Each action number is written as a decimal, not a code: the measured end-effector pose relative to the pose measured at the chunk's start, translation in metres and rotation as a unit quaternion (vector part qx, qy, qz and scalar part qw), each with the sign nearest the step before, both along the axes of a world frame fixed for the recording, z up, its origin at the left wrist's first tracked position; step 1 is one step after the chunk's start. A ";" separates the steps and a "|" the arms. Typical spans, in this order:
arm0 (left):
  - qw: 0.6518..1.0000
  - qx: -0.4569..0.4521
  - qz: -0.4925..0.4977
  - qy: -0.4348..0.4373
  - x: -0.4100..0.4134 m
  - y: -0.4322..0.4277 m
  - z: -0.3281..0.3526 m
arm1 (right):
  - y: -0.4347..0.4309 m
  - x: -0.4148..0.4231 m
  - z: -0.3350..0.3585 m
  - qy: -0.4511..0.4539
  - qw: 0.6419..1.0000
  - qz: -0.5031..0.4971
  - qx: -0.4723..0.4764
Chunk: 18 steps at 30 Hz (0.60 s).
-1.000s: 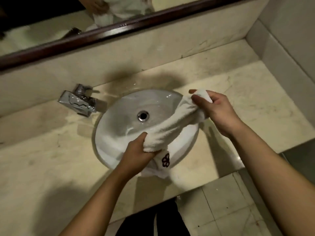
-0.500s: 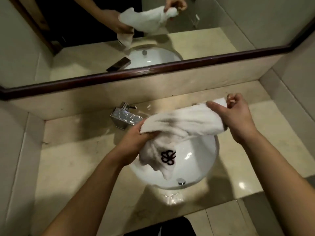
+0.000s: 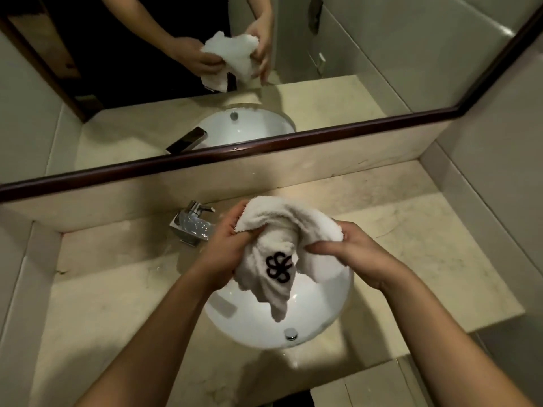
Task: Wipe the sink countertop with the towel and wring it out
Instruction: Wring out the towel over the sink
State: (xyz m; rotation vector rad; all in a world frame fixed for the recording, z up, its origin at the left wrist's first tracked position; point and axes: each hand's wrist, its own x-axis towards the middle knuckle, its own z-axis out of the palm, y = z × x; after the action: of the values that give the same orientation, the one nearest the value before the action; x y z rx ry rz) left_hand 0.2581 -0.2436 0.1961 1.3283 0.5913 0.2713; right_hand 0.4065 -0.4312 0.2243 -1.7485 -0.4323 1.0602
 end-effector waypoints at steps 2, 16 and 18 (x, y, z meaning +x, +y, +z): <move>0.998 0.062 0.004 0.016 0.006 -0.005 0.008 | -0.003 0.013 -0.001 0.037 0.997 -0.064 0.029; 0.956 -0.236 0.150 -0.087 0.042 -0.048 0.030 | 0.028 -0.038 -0.027 0.108 0.981 -0.047 0.157; 0.954 -0.276 0.081 -0.085 0.038 -0.045 0.034 | 0.024 -0.035 -0.030 0.139 0.978 -0.070 0.139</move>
State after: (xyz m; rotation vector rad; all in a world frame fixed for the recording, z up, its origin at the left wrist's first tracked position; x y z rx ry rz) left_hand 0.2957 -0.2883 0.2300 0.7088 0.5780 0.3219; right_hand 0.3714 -0.4068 0.1947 -1.3405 -0.2624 1.0679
